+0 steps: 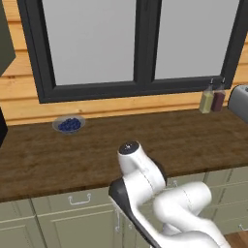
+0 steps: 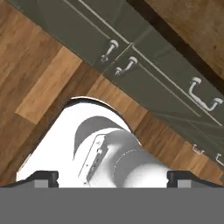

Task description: Take a straw from the drawer in front and place it inside the glass cup on the dining counter.

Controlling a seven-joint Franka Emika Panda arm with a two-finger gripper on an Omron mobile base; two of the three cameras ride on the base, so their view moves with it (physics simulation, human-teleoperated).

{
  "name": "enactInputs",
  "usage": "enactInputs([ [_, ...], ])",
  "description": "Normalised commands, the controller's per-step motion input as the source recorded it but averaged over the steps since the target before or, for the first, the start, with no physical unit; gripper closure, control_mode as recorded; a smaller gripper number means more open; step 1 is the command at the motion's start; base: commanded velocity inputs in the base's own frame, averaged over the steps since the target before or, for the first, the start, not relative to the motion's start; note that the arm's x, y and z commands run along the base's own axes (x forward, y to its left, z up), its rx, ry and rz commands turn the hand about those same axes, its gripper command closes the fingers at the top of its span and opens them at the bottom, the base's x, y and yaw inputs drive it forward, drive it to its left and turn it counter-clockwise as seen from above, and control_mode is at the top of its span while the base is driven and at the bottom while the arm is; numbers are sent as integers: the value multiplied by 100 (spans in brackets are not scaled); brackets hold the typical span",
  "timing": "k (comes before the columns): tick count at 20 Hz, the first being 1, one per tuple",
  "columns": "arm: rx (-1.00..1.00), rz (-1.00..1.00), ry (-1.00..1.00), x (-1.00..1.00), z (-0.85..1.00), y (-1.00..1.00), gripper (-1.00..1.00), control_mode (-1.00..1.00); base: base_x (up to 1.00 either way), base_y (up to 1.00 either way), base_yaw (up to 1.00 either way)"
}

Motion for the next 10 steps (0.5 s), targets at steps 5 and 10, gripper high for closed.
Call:
enactInputs([
  [5,-2,31,-50,-14,-23,79,-100,-100,0,0,0],
  [10,-9,31,-57,0,-34,19,-100,-100,0,0,0],
])
